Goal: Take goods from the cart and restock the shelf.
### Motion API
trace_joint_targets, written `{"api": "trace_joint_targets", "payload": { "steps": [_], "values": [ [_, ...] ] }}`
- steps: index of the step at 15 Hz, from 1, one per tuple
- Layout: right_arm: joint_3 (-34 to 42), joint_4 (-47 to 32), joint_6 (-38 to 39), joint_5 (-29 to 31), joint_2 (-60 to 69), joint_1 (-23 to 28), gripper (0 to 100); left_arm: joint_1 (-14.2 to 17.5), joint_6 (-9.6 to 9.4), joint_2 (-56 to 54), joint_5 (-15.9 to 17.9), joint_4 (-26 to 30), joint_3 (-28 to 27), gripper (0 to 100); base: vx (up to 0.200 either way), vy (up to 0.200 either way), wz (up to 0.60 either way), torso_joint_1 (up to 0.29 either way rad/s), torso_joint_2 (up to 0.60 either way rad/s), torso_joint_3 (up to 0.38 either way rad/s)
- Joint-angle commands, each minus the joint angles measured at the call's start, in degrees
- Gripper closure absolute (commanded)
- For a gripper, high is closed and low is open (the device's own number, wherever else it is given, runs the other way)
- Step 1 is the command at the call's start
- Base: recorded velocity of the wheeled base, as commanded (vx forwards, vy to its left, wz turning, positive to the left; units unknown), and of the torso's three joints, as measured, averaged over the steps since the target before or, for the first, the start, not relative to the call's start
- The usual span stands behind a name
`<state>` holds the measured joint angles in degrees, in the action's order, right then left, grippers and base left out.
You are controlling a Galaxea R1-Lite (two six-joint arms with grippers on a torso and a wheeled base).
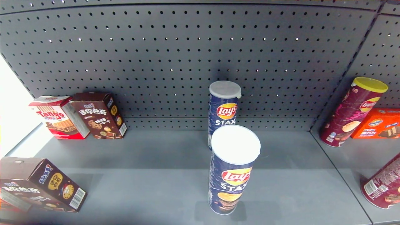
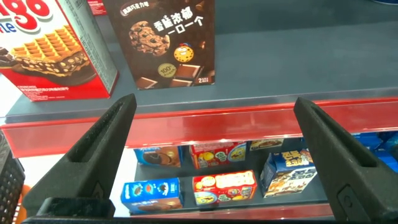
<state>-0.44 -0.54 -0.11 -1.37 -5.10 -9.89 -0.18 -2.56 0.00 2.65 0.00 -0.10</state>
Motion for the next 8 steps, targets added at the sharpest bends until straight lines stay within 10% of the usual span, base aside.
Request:
{"api": "trace_joint_targets", "payload": {
  "steps": [1,5,8],
  "values": [
    [0.3,0.0,-0.2,0.0,-0.2,0.0,0,0.0,0.01,0.1,0.0,0.0,0.0,0,0.000,0.000,0.00,0.000,0.00,0.000],
    [0.3,0.0,-0.2,0.0,-0.2,0.1,0,0.0,0.01,0.1,0.1,0.0,0.0,0,0.000,0.000,0.00,0.000,0.00,0.000],
    [0.3,0.1,0.0,0.0,1.6,11.6,0,0.0,0.01,0.1,0.1,0.0,0.0,0,0.000,0.000,0.00,0.000,0.00,0.000]
  ]
}}
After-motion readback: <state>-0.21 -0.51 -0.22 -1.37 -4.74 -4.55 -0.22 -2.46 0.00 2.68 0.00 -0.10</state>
